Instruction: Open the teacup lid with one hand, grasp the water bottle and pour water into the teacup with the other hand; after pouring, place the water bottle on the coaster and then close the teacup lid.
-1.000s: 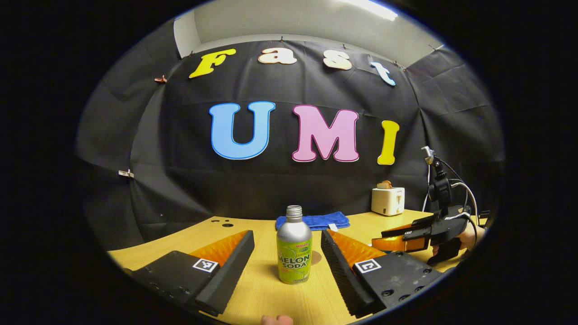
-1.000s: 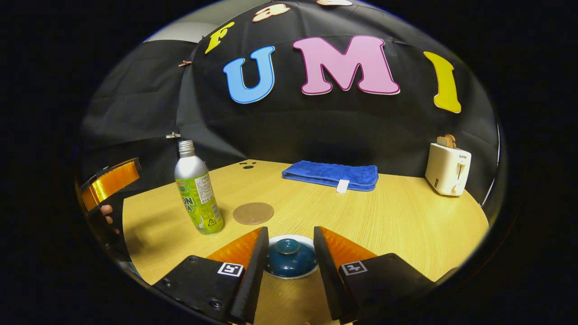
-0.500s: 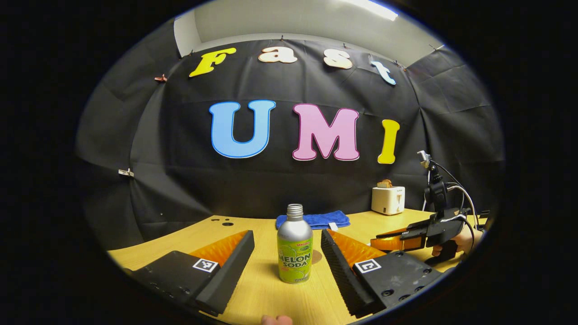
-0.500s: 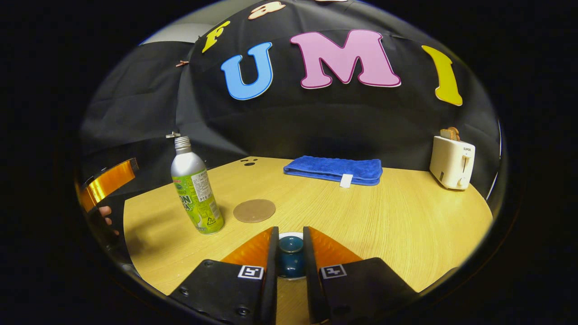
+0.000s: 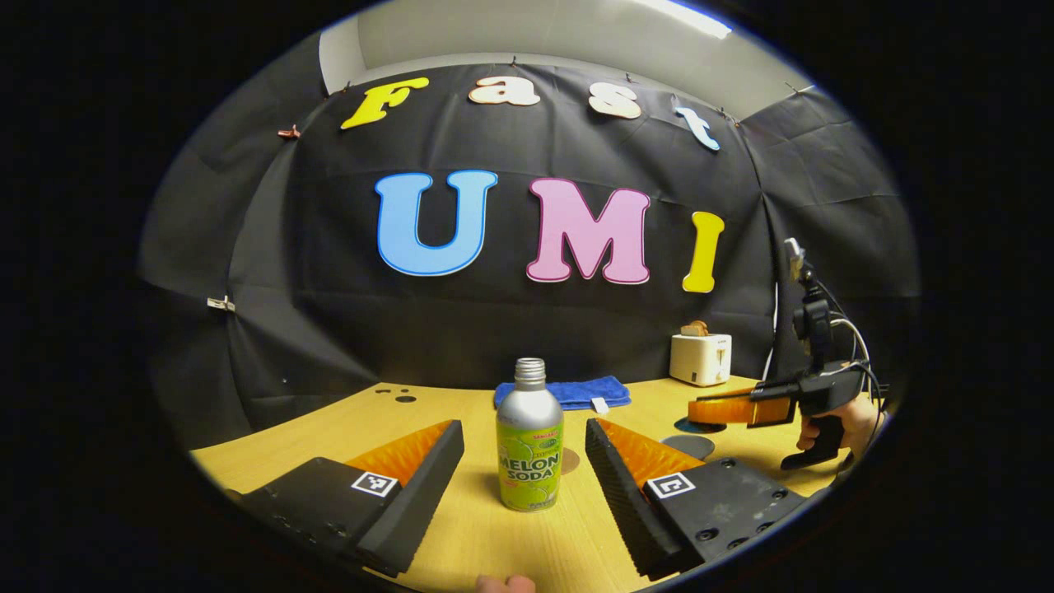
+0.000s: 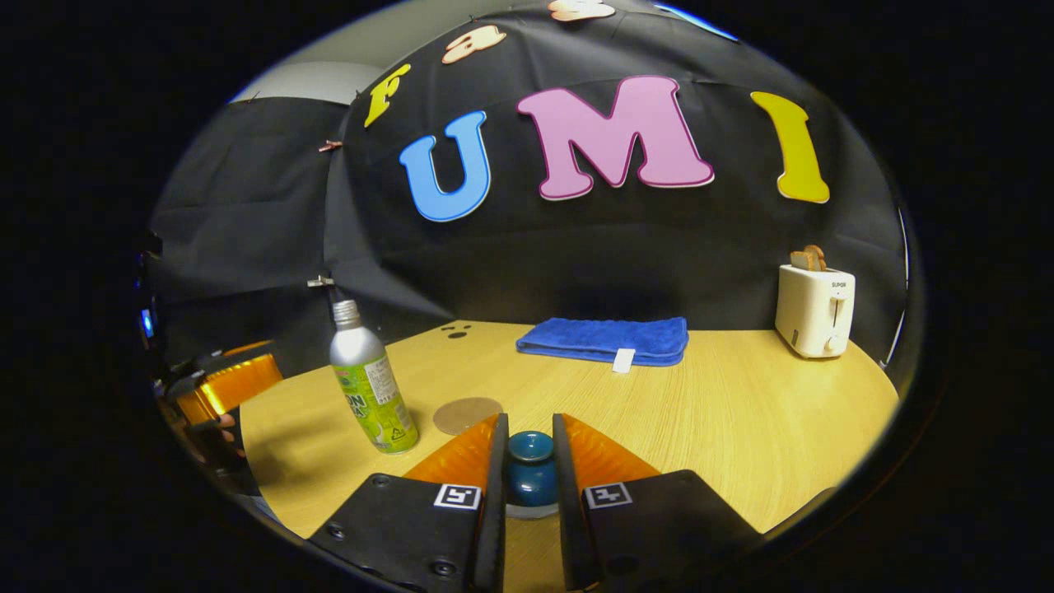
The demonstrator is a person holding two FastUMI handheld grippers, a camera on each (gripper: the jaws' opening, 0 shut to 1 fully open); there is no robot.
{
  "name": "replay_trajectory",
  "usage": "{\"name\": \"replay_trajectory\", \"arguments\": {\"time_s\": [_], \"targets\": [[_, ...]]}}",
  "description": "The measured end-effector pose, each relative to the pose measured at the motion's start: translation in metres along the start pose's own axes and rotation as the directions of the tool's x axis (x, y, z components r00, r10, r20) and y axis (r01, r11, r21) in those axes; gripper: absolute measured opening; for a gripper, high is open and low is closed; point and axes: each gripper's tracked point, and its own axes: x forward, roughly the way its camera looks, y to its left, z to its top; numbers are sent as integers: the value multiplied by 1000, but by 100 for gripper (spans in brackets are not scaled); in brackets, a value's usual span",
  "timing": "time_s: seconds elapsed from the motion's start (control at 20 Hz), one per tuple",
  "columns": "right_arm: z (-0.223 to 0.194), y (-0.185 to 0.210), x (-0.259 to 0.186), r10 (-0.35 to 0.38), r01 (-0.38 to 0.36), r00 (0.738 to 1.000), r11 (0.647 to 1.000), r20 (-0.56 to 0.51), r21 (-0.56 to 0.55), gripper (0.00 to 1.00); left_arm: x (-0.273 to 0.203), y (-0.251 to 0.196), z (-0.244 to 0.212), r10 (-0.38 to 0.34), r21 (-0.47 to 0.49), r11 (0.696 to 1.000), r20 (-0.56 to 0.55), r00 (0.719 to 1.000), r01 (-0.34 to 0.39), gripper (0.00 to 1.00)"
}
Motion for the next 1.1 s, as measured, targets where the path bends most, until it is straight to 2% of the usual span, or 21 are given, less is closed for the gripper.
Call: {"name": "replay_trajectory", "arguments": {"time_s": [0.25,0.45,0.65,0.85,0.95,1.05,1.1], "targets": [[31,-13,-40,-7,7,996,1000,94,1,31,18,-15,-29,-40,9,999,-89,995,41,94],[45,-25,-65,-18,22,991,1000,132,-23,31,47,-5,-43,-5,-27,1000,-127,992,2,95],[46,-32,-76,-8,7,990,1000,139,2,31,77,4,-63,19,-53,998,-190,982,-29,95],[44,-48,-77,-38,41,991,999,128,-18,31,94,7,-60,41,-58,997,-177,983,-52,94],[47,-52,-81,-40,41,990,999,133,-6,30,97,10,-62,64,-32,997,-184,981,-71,88],[51,-57,-85,-47,47,989,999,139,1,31,94,5,-58,50,18,999,-191,980,-48,83],[53,-60,-87,-57,58,988,998,142,-4,31,91,3,-56,47,74,997,-190,981,-33,82]]}}
